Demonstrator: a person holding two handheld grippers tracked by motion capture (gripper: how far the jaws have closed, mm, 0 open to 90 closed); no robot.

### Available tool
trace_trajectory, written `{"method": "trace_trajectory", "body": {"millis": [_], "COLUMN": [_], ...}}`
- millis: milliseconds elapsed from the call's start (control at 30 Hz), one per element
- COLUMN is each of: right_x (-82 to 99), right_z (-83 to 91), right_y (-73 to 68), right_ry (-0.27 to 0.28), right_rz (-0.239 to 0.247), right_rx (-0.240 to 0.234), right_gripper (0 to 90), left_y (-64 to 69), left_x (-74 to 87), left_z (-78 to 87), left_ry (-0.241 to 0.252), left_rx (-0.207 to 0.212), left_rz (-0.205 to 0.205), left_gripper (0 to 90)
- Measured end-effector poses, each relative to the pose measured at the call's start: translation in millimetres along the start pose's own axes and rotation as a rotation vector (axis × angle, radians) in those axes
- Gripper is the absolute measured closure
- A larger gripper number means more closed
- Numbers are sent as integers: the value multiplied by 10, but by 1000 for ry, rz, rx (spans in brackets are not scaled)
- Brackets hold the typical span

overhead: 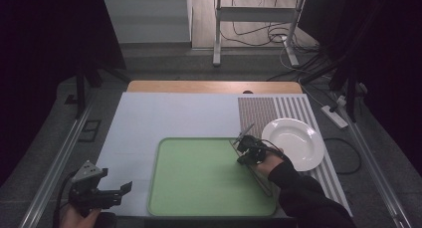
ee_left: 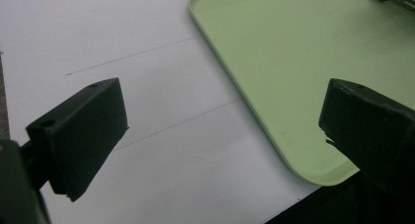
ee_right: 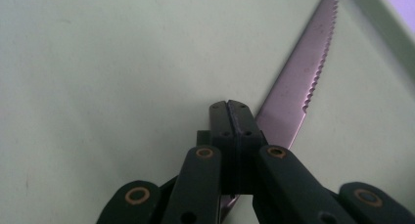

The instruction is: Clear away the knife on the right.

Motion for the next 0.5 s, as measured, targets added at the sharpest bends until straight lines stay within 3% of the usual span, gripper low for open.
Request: {"method": "trace_trajectory", "body": {"millis": [500], "right_x": [303], "right_z": [126], "right_y": [101], "right_ry": [-12], "right_rz": [-94], "right_rx": [-28], "right_gripper": [900], "left_y": [3], "left_x": [-1], "left_z": [-2], "left_ry": [-1], "left_rx": [0], "left_rz": [0], "left_gripper": [37]}}
Point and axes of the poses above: each handheld gripper's, and its own axes: z roughly backward along the jaws, x roughly out of its underside, y roughly to its right, the point moved 6 cm from there along -z, roughly forward along the jaws, and after that the axes turned 6 degrees about z, right-handed, at the moved point
